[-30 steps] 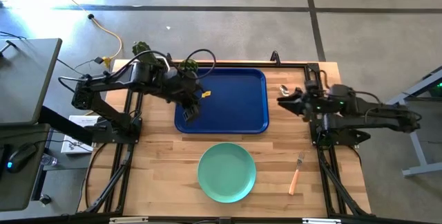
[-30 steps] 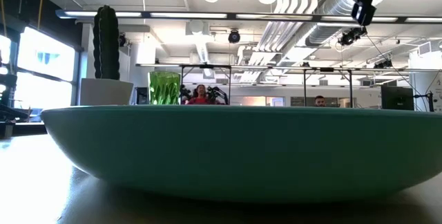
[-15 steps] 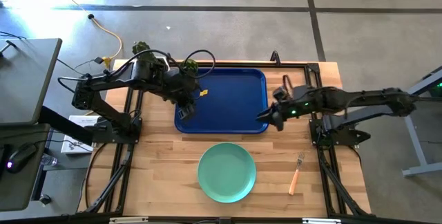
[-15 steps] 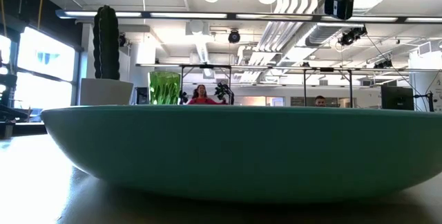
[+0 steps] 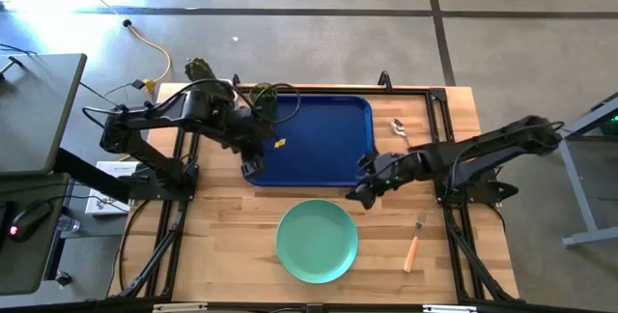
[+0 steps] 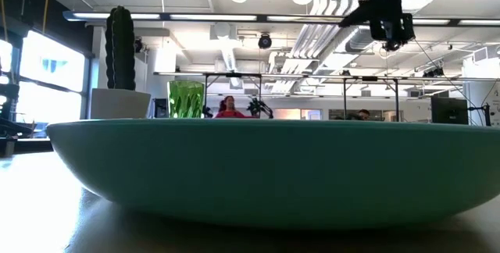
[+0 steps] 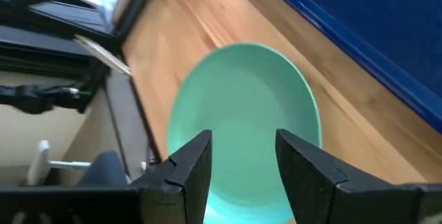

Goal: Pick and place plate/cup/fork/spoon on tray
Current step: Put the light blue plate on the blue tray

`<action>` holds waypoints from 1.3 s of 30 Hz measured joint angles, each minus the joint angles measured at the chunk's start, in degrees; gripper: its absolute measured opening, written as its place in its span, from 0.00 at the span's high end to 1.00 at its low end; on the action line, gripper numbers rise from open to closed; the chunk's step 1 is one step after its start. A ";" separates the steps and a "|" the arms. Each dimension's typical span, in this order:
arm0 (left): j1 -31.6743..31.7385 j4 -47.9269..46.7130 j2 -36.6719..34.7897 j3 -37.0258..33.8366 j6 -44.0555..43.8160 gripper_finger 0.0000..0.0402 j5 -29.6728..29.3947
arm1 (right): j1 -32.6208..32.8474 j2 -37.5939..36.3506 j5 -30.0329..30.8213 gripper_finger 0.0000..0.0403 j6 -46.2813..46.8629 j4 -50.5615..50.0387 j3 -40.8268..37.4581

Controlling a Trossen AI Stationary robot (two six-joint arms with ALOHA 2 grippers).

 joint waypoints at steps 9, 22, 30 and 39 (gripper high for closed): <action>-1.43 0.01 0.02 0.00 0.02 0.71 -0.18 | 3.78 4.80 7.03 0.62 4.39 -6.83 0.00; -1.42 0.10 0.02 0.00 -0.02 0.71 -0.20 | 3.97 13.60 5.87 0.62 4.52 -4.13 0.01; -1.42 0.12 0.02 0.00 0.00 0.71 -0.21 | 4.37 20.39 5.17 0.62 4.54 2.45 0.00; -1.42 0.10 0.02 0.00 0.02 0.71 -0.24 | 4.35 25.64 4.70 0.63 4.79 4.22 0.00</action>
